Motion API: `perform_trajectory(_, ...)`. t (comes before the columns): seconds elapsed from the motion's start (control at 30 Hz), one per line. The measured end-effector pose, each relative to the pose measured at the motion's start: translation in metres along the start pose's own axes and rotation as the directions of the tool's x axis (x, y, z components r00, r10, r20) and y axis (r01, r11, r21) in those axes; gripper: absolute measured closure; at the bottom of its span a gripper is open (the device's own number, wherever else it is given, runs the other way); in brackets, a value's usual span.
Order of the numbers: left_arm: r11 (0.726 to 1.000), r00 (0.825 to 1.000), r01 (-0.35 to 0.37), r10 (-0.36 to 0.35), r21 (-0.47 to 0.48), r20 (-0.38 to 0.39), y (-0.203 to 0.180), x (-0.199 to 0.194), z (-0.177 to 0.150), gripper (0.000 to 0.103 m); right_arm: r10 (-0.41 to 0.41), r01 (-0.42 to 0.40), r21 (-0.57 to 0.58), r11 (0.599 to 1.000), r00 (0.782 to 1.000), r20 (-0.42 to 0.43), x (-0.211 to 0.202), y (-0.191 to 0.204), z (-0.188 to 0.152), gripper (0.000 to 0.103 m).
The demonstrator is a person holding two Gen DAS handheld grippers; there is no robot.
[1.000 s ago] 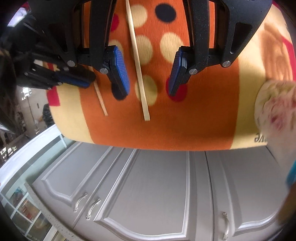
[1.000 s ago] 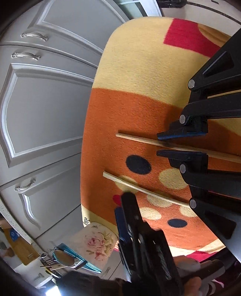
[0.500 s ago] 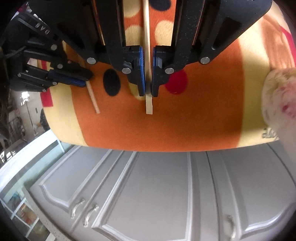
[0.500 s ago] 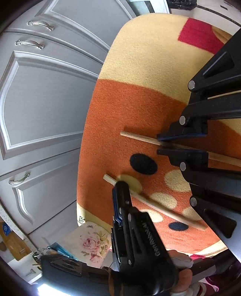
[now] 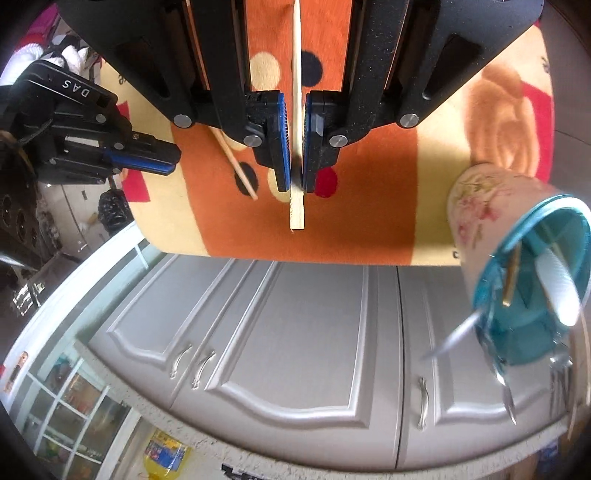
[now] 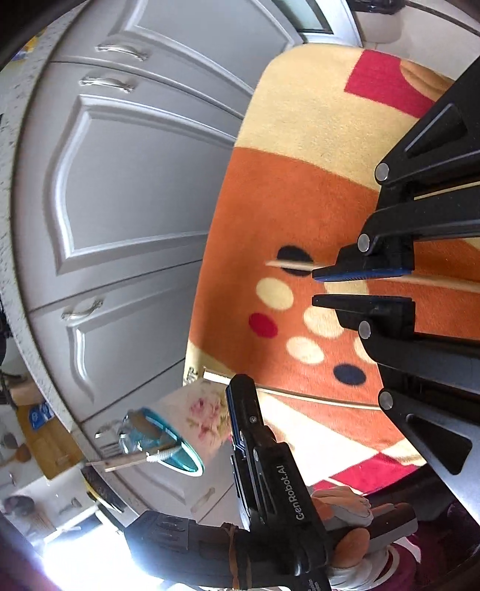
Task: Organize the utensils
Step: 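Grasp a chopstick with the left gripper while the right grasps the other chopstick, then carry both chopsticks up above the cup with both grippers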
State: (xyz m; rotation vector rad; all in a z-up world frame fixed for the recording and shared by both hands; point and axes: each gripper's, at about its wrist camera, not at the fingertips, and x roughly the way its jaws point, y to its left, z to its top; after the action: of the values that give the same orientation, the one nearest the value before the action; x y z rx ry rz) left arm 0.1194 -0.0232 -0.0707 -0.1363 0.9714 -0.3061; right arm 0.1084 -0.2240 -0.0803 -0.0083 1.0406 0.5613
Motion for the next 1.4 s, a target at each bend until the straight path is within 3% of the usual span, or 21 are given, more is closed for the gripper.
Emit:
perform_trajectory(0.2,1.000,1.000,-0.009,0.009,0.007,0.022,-0.003,-0.014,-0.010,0.098,-0.018,0.018,0.000,1.000,1.000,-0.020,0.013,0.006,0.000,0.097)
perform_trajectory(0.27,1.000,1.000,-0.013,0.013,0.006,0.027,-0.004,-0.017,-0.013,0.098,-0.052,0.052,-0.011,0.999,0.997,-0.060,0.028,0.006,0.001,0.092)
perform_trajectory(0.33,1.000,0.999,-0.008,0.008,0.001,0.033,-0.003,-0.023,-0.016,0.098,-0.085,0.082,-0.031,0.996,0.992,-0.089,0.041,0.006,0.000,0.076)
perform_trajectory(0.37,1.000,0.999,-0.006,0.006,-0.001,0.035,-0.002,-0.025,-0.017,0.098,-0.081,0.078,-0.030,0.996,0.992,-0.102,0.047,0.004,0.002,0.076)
perform_trajectory(0.5,1.000,0.999,-0.011,0.011,-0.017,0.043,0.002,-0.034,-0.020,0.098,-0.111,0.109,-0.019,0.994,0.985,-0.135,0.077,-0.003,0.011,0.077)
perform_trajectory(0.63,0.999,0.999,-0.018,0.020,-0.035,0.049,0.010,-0.043,-0.024,0.098,-0.152,0.146,-0.053,0.988,0.978,-0.144,0.100,-0.003,0.017,0.097)
perform_trajectory(0.67,0.999,0.998,-0.019,0.021,-0.038,0.052,0.012,-0.045,-0.024,0.098,-0.156,0.148,-0.060,0.987,0.976,-0.154,0.102,-0.001,0.016,0.097)
perform_trajectory(0.77,0.998,0.998,-0.016,0.019,-0.053,0.068,0.019,-0.056,-0.026,0.098,-0.120,0.112,-0.063,0.992,0.983,-0.142,0.087,0.003,0.018,0.097)
perform_trajectory(0.97,0.998,0.996,-0.003,0.009,-0.067,0.092,0.027,-0.073,-0.028,0.098,-0.044,0.043,-0.041,0.998,0.999,-0.022,0.021,0.013,0.015,0.098)
perform_trajectory(1.23,0.997,0.991,0.000,0.011,-0.081,0.132,0.036,-0.101,-0.029,0.098,0.013,-0.006,-0.092,0.996,0.997,0.080,-0.049,0.046,0.000,0.098)
perform_trajectory(1.4,0.997,0.987,-0.004,0.017,-0.080,0.160,0.037,-0.118,-0.029,0.098,0.018,-0.004,-0.133,0.991,0.994,0.106,-0.065,0.065,-0.010,0.098)
